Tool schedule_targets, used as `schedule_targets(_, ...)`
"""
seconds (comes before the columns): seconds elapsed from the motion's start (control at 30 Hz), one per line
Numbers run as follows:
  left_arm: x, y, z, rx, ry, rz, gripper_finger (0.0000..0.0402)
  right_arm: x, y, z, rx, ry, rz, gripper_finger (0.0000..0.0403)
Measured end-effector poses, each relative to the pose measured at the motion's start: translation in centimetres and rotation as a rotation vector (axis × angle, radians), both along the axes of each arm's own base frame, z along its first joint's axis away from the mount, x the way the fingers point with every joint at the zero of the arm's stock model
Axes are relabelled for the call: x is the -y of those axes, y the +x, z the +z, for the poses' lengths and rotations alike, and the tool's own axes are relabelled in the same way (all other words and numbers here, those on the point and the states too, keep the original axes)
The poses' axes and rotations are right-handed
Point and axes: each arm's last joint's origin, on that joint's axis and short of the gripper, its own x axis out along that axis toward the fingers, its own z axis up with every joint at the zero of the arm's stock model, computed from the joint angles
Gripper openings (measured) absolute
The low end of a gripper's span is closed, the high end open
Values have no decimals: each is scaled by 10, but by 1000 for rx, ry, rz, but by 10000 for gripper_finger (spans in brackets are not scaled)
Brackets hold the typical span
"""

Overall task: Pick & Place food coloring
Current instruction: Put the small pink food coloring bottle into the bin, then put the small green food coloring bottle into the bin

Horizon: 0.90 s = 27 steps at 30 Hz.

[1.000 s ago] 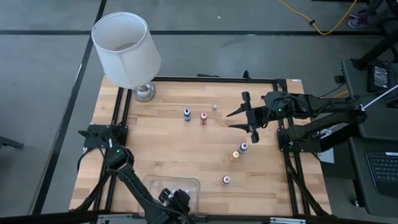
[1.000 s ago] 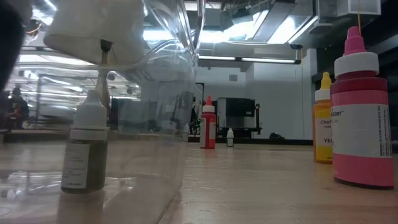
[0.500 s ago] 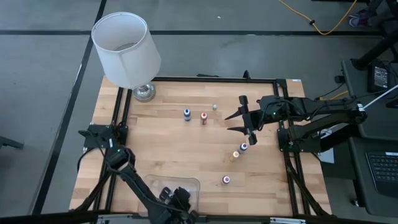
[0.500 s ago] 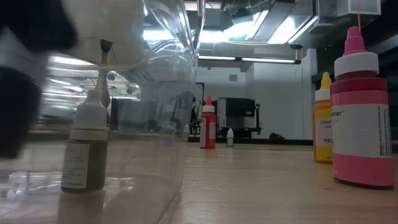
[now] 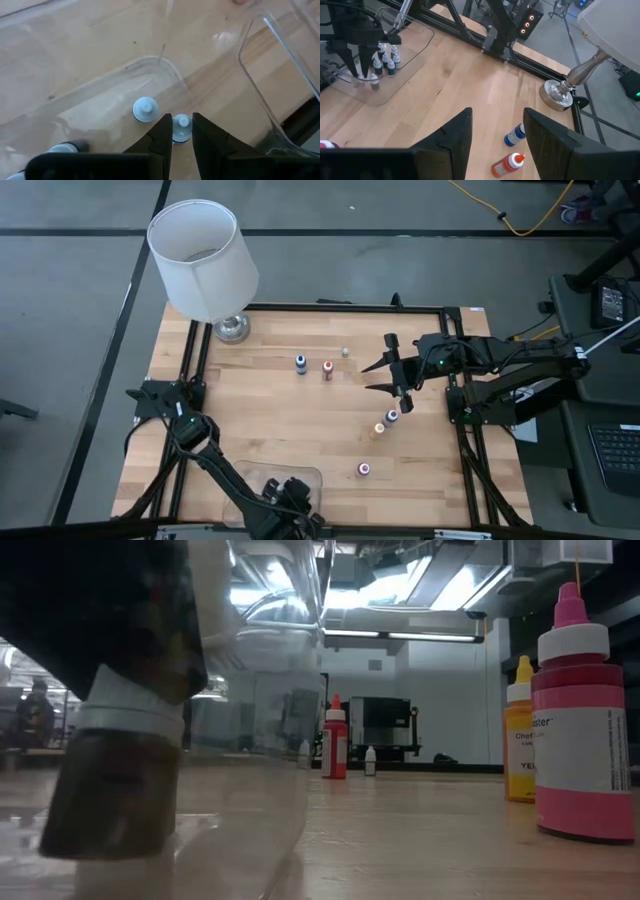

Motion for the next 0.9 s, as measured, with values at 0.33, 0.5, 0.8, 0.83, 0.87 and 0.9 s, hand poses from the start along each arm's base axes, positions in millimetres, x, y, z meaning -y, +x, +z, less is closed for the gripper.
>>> schedule_targets(0.33, 7, -7, 1, -4, 15, -44, 62, 0, 0, 0, -1, 0, 0, 177)
schedule_targets(0.5, 10, -11, -2, -30, 14, -62, 69, 0, 1, 1, 16, 3, 0, 177)
schedule_targets(0.8, 8, -11, -2, -49, 44, -87, 112, 0, 2, 4, 43, 11, -2, 177)
schedule_targets(0.83, 8, -11, -1, -49, 48, -90, 119, 0, 2, 4, 42, 18, -5, 177)
schedule_targets(0.87, 8, -10, 0, -51, 53, -96, 125, 0, 2, 4, 42, 22, -8, 177)
schedule_targets(0.9, 8, -10, 3, -50, 57, -105, 132, 0, 2, 4, 41, 23, -8, 177)
